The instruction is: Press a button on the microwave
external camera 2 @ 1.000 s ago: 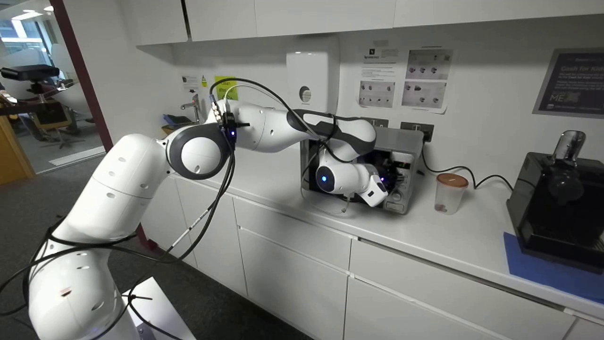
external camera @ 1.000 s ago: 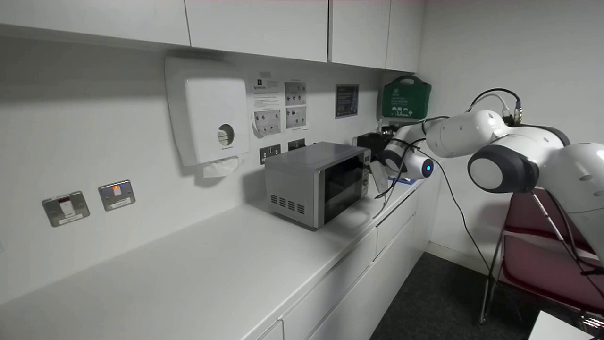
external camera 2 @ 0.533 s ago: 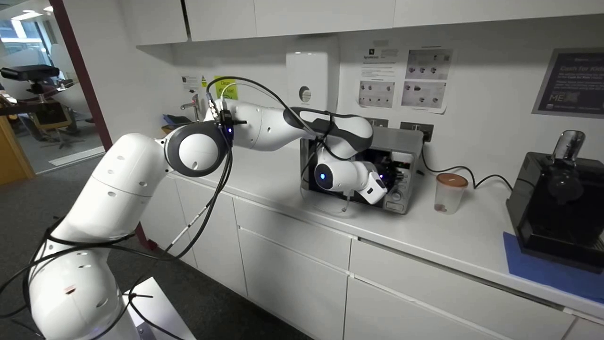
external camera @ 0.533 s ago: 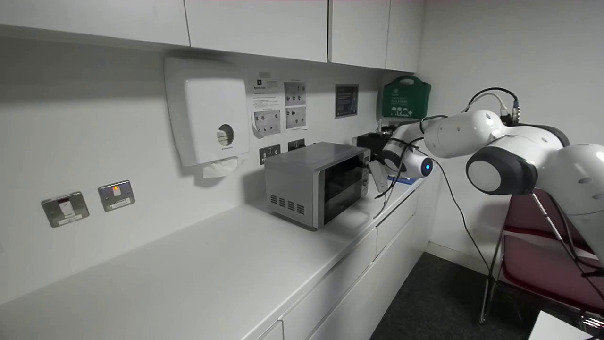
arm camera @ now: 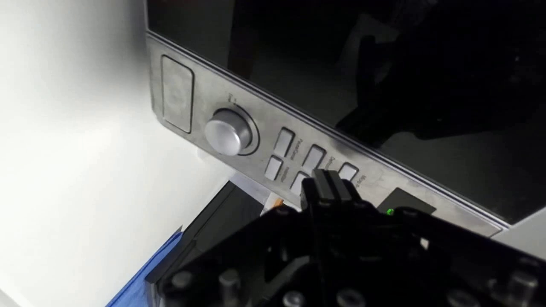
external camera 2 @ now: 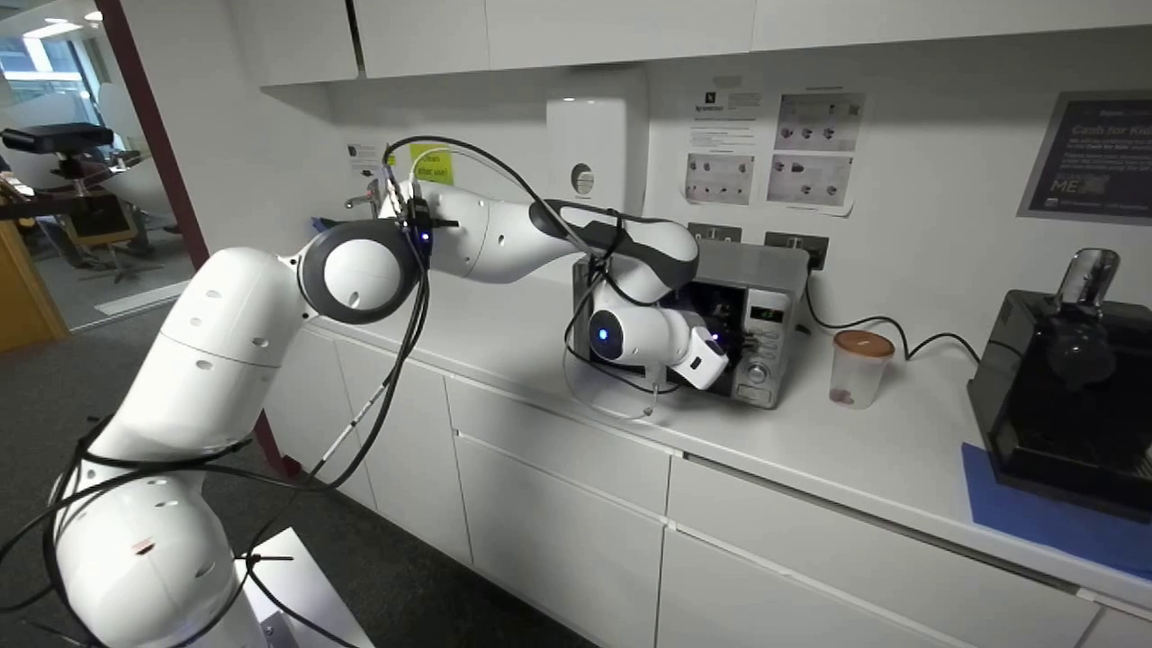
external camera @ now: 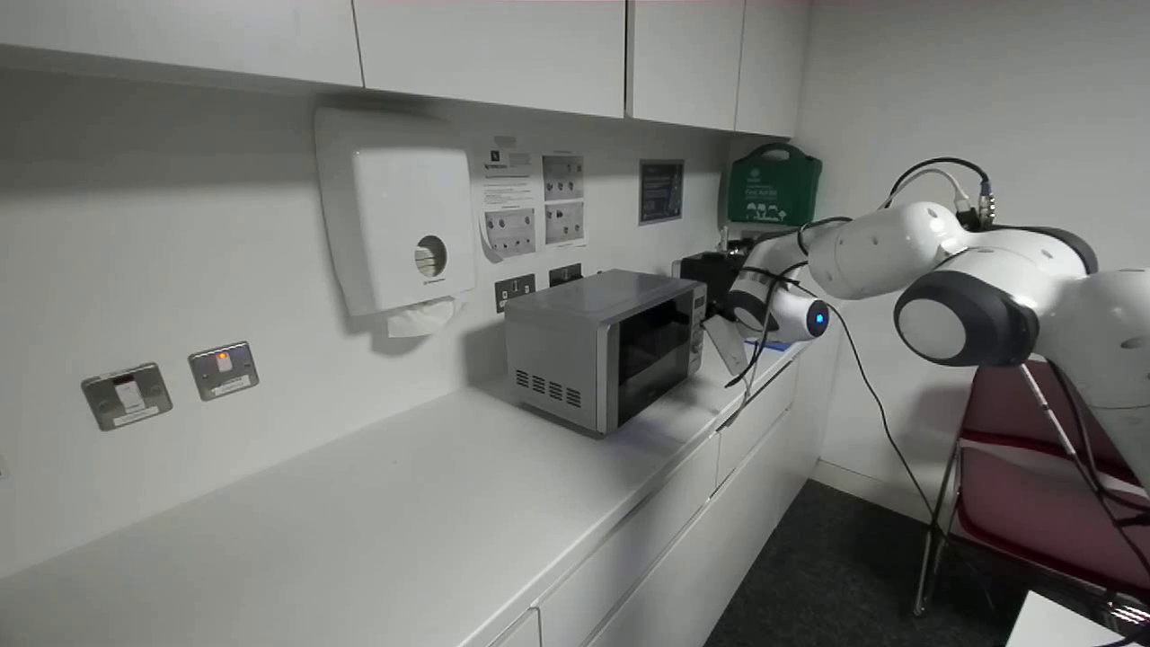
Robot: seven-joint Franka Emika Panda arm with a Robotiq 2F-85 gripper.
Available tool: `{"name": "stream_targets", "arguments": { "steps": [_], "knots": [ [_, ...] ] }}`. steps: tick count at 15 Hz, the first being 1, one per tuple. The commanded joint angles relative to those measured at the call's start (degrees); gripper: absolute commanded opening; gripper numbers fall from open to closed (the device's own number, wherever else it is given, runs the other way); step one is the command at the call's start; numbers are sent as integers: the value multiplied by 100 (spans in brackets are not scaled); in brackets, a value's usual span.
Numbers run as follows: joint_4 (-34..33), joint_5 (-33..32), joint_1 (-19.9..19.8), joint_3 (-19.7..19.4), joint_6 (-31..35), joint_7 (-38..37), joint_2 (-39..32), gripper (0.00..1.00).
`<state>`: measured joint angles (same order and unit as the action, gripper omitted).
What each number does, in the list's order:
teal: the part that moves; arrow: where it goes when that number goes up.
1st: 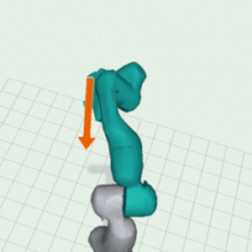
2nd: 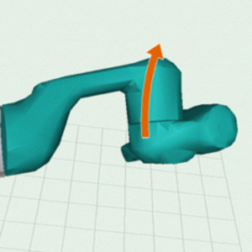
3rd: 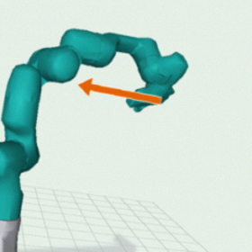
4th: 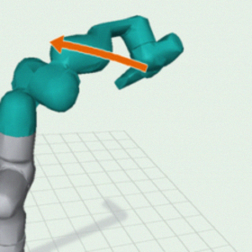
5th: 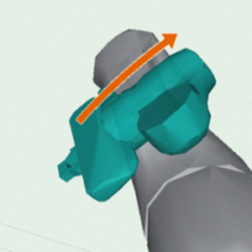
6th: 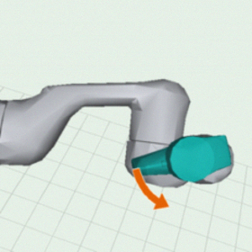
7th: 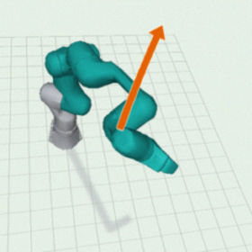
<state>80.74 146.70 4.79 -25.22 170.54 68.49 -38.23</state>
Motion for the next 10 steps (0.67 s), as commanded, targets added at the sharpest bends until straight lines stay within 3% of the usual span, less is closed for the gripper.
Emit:
{"name": "stream_targets", "arguments": {
  "steps": [1,3,5,8,10],
  "knots": [
    [1383,-522,238,-97,29,646,1184,0],
    [1871,-919,319,-177,235,809,1654,0],
    [2431,-1798,182,88,634,582,2221,0],
    [3313,-3391,-779,1543,1334,-61,2889,0],
    [3961,-4111,-1318,2243,1290,-674,3098,0]
  ]
}}
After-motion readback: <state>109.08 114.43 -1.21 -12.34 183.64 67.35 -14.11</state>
